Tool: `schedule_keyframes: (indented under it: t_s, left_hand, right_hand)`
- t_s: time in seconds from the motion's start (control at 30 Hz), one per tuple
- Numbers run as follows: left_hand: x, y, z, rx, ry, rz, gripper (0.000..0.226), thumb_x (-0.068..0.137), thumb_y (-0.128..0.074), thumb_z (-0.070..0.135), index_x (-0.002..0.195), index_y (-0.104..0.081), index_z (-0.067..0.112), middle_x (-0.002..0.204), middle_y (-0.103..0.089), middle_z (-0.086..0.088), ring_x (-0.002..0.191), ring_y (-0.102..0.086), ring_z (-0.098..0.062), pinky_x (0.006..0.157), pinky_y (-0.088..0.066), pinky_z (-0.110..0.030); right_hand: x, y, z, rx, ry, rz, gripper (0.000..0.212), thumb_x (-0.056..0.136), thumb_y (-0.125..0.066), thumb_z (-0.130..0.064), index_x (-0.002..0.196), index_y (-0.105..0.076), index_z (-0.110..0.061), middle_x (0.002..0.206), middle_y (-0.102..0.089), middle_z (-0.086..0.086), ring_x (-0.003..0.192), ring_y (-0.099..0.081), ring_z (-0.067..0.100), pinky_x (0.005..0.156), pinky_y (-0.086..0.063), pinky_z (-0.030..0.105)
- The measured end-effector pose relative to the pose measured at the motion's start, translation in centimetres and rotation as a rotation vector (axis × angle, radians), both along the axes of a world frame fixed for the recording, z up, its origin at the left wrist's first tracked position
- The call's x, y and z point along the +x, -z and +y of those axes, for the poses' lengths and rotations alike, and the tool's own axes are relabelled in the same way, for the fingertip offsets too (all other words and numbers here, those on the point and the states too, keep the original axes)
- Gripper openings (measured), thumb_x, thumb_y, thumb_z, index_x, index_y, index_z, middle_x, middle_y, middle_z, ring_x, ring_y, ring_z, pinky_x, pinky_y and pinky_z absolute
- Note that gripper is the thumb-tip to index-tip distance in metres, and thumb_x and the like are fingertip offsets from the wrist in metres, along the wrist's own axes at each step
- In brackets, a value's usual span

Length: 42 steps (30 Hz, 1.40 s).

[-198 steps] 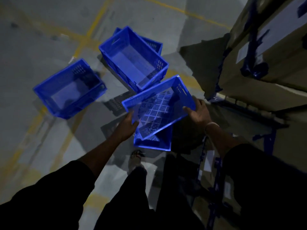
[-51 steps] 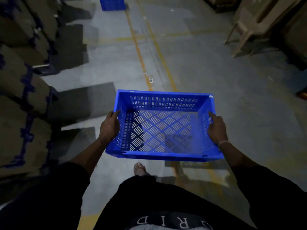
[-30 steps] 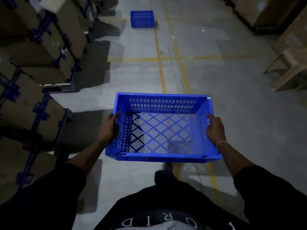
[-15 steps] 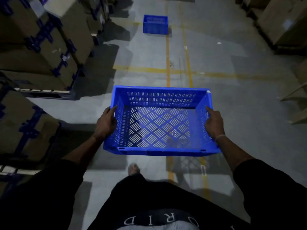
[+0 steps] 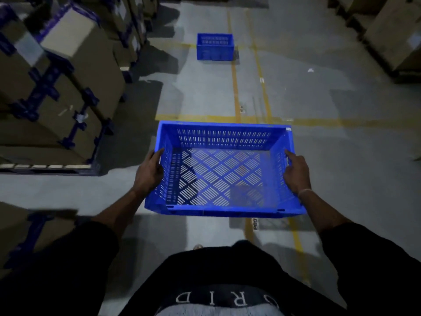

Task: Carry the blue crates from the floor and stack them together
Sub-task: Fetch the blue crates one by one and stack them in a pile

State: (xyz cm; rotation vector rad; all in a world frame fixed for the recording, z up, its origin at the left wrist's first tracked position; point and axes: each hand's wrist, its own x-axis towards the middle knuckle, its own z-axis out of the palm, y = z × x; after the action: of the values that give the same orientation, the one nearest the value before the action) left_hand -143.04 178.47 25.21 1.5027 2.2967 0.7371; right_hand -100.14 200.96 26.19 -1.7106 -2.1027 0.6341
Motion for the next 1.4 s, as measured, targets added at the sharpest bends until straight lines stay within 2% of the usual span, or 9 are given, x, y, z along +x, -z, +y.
schedule_keyframes:
  t_s: [0.1, 0.37, 0.47, 0.6, 0.7, 0.87, 1.1, 1.4]
  left_hand:
    - [-3.7, -0.2, 5.4, -0.001, 0.02, -0.013, 0.065, 0.093, -0.062, 0.011, 0.153, -0.037, 0.021, 0.152, -0.041, -0.01, 0.116, -0.062, -0.035, 0.084, -0.058, -0.054]
    - [-12.1, 1.5, 21.4, -0.027, 0.008, -0.057, 0.068, 0.094, -0.064, 0.013, 0.155, -0.036, 0.018, 0.152, -0.042, -0.013, 0.118, -0.059, -0.027, 0.092, -0.056, -0.048]
    - [-15.4, 2.2, 28.5, 0.002, -0.002, -0.04, 0.062, 0.094, -0.059, 0.013, 0.153, -0.04, 0.017, 0.15, -0.045, -0.014, 0.121, -0.059, -0.03, 0.096, -0.054, -0.051]
    - [-18.8, 1.5, 37.1, 0.013, -0.017, -0.053, 0.057, 0.094, -0.057, 0.012, 0.149, -0.045, 0.017, 0.144, -0.052, -0.013, 0.116, -0.062, -0.03, 0.093, -0.053, -0.045]
    - [-21.6, 1.2, 43.3, 0.026, -0.047, -0.055, 0.06, 0.091, -0.061, 0.007, 0.147, -0.047, 0.025, 0.144, -0.053, -0.014, 0.116, -0.062, -0.03, 0.095, -0.052, -0.047]
    - [-26.6, 1.8, 52.2, 0.004, -0.071, -0.05, 0.057, 0.085, -0.048, 0.023, 0.141, -0.053, 0.015, 0.136, -0.057, -0.015, 0.113, -0.062, -0.034, 0.093, -0.052, -0.044]
    - [-35.8, 4.4, 67.2, 0.013, -0.096, -0.032, 0.052, 0.086, -0.061, 0.0, 0.136, -0.057, 0.013, 0.123, -0.063, -0.018, 0.1, -0.063, -0.038, 0.087, -0.05, -0.042]
    - [-50.0, 3.3, 86.5, -0.002, -0.052, -0.023, 0.055, 0.087, -0.059, 0.003, 0.14, -0.054, 0.016, 0.131, -0.058, -0.017, 0.112, -0.061, -0.036, 0.094, -0.05, -0.043]
  right_hand:
    - [-3.6, 0.1, 4.6, 0.001, 0.006, 0.01, 0.058, 0.089, -0.046, 0.007, 0.144, -0.048, -0.012, 0.117, -0.049, 0.025, 0.098, -0.056, 0.044, 0.084, -0.044, 0.038]
    - [-12.5, 2.4, 21.4, -0.005, -0.008, 0.034, 0.058, 0.088, -0.047, 0.008, 0.143, -0.05, -0.012, 0.114, -0.05, 0.026, 0.096, -0.057, 0.045, 0.086, -0.044, 0.037]
    - [-15.7, 3.2, 28.8, -0.021, -0.01, 0.031, 0.055, 0.089, -0.048, 0.007, 0.14, -0.052, -0.012, 0.11, -0.05, 0.027, 0.094, -0.056, 0.046, 0.085, -0.043, 0.037]
    - [-18.9, 3.2, 37.8, -0.028, -0.041, 0.013, 0.049, 0.087, -0.047, 0.006, 0.132, -0.06, -0.01, 0.101, -0.05, 0.027, 0.087, -0.057, 0.047, 0.083, -0.044, 0.038]
    - [-21.6, 2.6, 45.0, -0.023, -0.041, -0.012, 0.044, 0.087, -0.049, 0.006, 0.125, -0.065, -0.009, 0.102, -0.051, 0.027, 0.088, -0.057, 0.047, 0.084, -0.043, 0.037]
    - [-26.7, 1.6, 54.7, 0.019, -0.067, -0.003, 0.04, 0.086, -0.051, 0.008, 0.12, -0.067, -0.007, 0.098, -0.052, 0.028, 0.087, -0.057, 0.046, 0.082, -0.042, 0.036]
    - [-35.9, 2.9, 69.4, 0.039, -0.064, -0.043, 0.04, 0.085, -0.052, 0.008, 0.119, -0.067, -0.007, 0.095, -0.052, 0.028, 0.085, -0.056, 0.047, 0.08, -0.042, 0.037]
    - [-48.9, 2.3, 86.6, 0.032, 0.005, -0.038, 0.04, 0.084, -0.052, 0.007, 0.117, -0.068, -0.009, 0.097, -0.053, 0.027, 0.087, -0.057, 0.046, 0.082, -0.042, 0.037]
